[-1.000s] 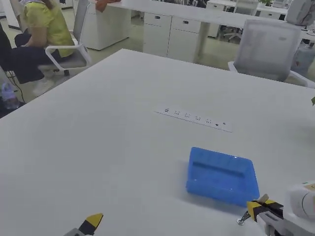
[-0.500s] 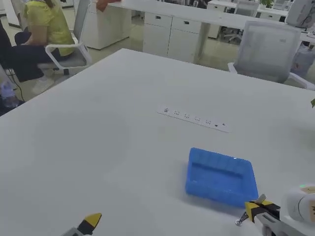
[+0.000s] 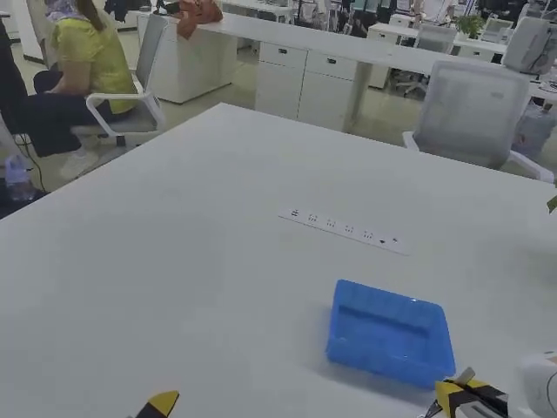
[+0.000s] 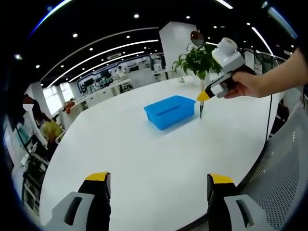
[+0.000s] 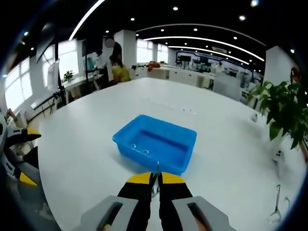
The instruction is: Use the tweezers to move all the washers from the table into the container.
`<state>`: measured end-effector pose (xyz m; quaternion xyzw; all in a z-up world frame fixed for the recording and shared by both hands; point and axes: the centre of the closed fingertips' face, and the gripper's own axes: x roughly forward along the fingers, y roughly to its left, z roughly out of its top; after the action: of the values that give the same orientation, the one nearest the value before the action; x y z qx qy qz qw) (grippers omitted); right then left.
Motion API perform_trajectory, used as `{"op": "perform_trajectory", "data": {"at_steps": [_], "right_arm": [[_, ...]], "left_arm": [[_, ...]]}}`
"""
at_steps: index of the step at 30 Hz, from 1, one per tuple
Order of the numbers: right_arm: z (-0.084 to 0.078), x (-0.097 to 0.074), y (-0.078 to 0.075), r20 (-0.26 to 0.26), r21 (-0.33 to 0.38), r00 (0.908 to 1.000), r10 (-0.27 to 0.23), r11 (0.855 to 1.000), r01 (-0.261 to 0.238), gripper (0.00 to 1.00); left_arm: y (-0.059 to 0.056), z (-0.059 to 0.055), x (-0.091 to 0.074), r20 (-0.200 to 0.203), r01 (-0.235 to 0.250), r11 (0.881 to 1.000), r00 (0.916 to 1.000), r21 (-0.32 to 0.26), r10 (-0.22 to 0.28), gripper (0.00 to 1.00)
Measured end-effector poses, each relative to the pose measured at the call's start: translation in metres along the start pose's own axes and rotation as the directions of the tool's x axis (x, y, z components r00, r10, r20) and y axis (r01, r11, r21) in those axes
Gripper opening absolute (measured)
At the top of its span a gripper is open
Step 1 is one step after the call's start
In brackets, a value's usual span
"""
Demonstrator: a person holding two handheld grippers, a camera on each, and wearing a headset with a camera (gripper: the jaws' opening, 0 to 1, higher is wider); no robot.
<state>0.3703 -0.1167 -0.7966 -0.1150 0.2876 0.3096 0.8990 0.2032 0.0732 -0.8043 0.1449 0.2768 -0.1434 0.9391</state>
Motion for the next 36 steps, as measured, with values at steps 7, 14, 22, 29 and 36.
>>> {"op": "perform_trajectory", "data": {"at_steps": [7,14,22,29,36], "right_arm": [[0.017,-0.011,0.001,0.04,0.016,0.9992,-0.005,1.0,0.004,0.0],[0.038,-0.014,0.0,0.081,0.001,0.9967,-0.009,1.0,0.008,0.0],[0.064,-0.011,-0.005,0.124,-0.007,0.9921,-0.013,1.0,0.014,0.0],[0.076,-0.001,-0.006,0.136,-0.024,0.9906,-0.01,1.0,0.013,0.01],[0.074,0.02,-0.01,0.116,-0.034,0.9933,-0.004,0.999,0.008,0.01]], "left_arm": [[0.002,0.003,-0.001,0.016,-0.004,1.0,0.9999,-0.008,0.004,0.84],[0.001,0.003,-0.001,0.017,-0.004,1.0,0.9998,0.001,0.004,0.85],[-0.001,0.001,0.0,0.008,0.005,1.0,1.0,0.006,-0.005,0.85],[-0.003,0.0,0.001,0.0,0.016,1.0,0.9999,0.006,-0.016,0.89],[-0.004,-0.002,0.001,-0.006,0.017,1.0,0.9998,0.015,-0.016,0.88]]}}
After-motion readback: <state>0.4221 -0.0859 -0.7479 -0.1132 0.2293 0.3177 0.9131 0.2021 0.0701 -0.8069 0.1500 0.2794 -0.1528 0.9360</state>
